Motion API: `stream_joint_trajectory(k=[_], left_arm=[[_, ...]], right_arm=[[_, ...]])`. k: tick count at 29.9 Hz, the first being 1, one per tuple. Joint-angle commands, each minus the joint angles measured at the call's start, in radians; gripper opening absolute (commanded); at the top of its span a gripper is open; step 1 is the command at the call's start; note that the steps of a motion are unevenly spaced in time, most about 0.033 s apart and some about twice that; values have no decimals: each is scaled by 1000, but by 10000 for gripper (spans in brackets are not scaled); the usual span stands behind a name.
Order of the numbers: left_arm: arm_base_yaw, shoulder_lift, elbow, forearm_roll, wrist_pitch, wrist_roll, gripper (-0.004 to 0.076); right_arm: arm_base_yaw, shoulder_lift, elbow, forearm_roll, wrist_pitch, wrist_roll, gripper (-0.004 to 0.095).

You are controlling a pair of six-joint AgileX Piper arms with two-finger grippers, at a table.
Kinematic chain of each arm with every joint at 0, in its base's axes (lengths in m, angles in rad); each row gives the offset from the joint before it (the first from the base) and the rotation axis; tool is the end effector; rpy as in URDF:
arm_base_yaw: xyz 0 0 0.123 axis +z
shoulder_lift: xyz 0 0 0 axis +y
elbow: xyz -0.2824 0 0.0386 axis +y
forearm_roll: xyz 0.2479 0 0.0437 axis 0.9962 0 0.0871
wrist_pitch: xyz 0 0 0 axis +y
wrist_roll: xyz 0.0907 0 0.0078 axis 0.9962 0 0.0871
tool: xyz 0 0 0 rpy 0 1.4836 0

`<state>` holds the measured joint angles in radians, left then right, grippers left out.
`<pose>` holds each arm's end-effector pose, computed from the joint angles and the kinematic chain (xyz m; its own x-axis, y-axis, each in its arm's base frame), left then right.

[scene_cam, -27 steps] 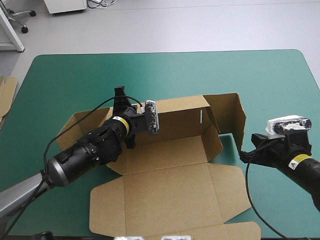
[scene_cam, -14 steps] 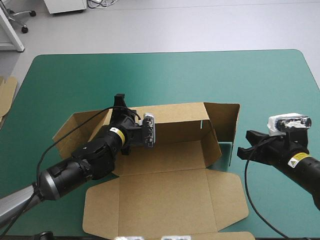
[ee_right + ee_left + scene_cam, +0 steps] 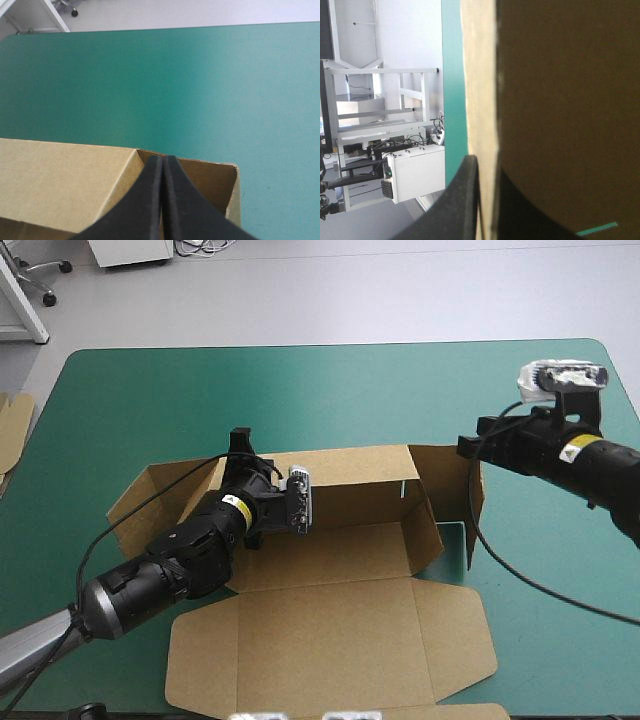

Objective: Fold the box

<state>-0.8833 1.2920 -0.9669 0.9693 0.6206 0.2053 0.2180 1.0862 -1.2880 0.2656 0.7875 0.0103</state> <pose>0.2071 -0.1833 0.3207 0.2033 0.9690 -0.1405 0.5303 0.0117 0.8477 0.2072 0.0633 0.4419 -0.5166 0.0854 -0.8519 -0.2764 0.9251 0.2604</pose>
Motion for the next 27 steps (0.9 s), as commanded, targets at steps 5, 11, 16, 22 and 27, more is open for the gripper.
stream_joint_trajectory(k=[5,11,16,22,27], left_arm=[[-4,-7,-11,-29,26,-53,-14],[-4,-7,-11,-39,26,-65,-14],[-4,-5,-11,-49,26,-66,-15],[-4,10,8,-49,15,-48,-14],[-4,13,21,-66,11,-39,-14]], right_arm=[[-3,167,-177,-5,92,-1,-34],[-14,243,-187,-8,96,3,-34],[-79,270,-187,28,83,-10,-34],[-177,304,-187,152,85,-102,-34],[-209,330,-187,190,112,-148,-34]])
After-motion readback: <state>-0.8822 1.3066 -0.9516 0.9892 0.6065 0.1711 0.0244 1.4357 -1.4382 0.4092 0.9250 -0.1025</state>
